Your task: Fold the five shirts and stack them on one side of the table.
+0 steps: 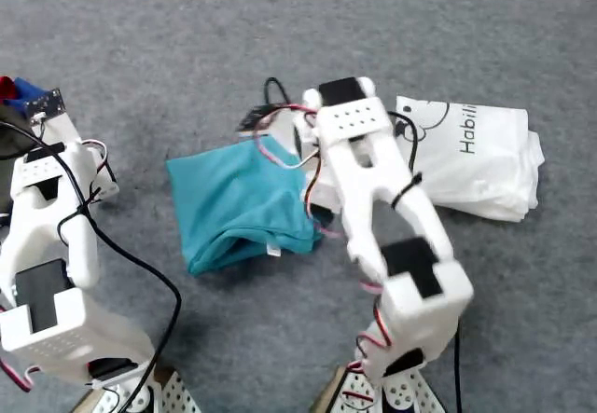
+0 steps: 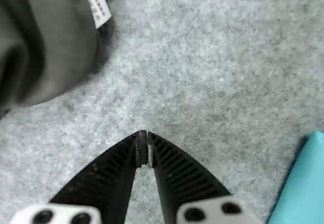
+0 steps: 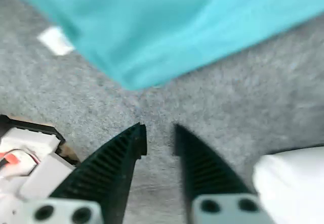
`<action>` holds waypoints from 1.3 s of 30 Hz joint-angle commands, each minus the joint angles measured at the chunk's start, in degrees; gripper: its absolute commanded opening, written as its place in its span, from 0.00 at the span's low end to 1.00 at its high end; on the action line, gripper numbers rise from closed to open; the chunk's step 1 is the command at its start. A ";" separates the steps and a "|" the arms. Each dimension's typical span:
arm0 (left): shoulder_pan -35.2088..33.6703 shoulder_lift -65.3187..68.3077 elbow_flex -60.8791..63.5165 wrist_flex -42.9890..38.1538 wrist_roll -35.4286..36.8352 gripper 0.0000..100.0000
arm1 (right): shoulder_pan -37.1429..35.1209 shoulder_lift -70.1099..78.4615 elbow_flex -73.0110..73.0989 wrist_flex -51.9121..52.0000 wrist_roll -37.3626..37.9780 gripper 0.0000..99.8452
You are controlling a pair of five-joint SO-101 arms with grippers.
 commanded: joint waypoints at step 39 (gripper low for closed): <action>-2.20 -2.51 -0.44 -1.67 2.90 0.02 | -2.68 -18.95 38.20 -38.33 2.81 0.00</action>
